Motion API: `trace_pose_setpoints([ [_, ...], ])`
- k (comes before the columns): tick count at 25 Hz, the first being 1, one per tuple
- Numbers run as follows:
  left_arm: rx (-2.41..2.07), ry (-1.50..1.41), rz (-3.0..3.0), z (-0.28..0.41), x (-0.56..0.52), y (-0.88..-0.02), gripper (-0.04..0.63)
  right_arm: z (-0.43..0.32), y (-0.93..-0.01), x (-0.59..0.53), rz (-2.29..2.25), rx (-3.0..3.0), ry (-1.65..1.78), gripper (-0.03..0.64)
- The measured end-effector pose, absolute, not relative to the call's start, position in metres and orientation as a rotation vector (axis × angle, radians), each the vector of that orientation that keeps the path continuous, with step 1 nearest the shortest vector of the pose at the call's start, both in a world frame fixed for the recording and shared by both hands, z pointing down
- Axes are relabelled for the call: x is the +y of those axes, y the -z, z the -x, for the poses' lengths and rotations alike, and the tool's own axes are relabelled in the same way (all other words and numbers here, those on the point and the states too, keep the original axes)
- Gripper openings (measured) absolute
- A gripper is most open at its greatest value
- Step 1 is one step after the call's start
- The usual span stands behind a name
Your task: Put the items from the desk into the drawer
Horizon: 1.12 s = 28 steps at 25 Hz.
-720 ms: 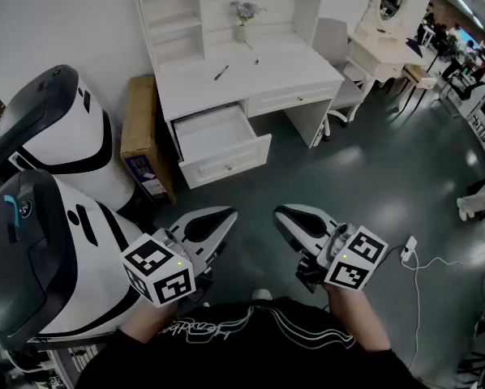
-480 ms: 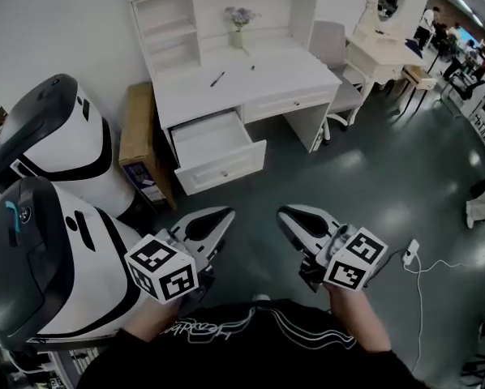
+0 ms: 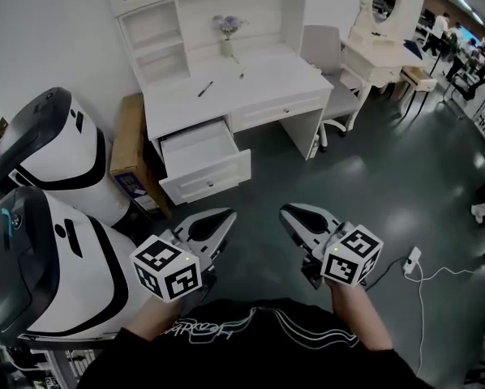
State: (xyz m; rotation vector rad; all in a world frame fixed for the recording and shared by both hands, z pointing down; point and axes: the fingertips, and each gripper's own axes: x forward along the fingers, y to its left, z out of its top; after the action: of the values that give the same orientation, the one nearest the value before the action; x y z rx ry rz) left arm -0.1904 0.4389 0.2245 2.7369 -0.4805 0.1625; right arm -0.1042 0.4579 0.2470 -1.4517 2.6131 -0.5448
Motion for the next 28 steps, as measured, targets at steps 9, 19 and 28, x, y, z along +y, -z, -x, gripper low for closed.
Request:
trace_pose_setpoints([
  [9,-0.491,-0.207,-2.684,0.146,0.395,-0.246,0.02,0.052,-0.27,0.424,1.493,2.54,0.6,0.057],
  [19,-0.474,-0.196,-2.625,0.087,0.239,-0.289,0.02,-0.005,-0.301,0.275,1.505,2.495,0.638,0.057],
  [28,-0.529,-0.187,-2.62,0.058,0.057,-0.295,0.021,-0.033,-0.317,0.098,1.456,2.563,0.71,0.055],
])
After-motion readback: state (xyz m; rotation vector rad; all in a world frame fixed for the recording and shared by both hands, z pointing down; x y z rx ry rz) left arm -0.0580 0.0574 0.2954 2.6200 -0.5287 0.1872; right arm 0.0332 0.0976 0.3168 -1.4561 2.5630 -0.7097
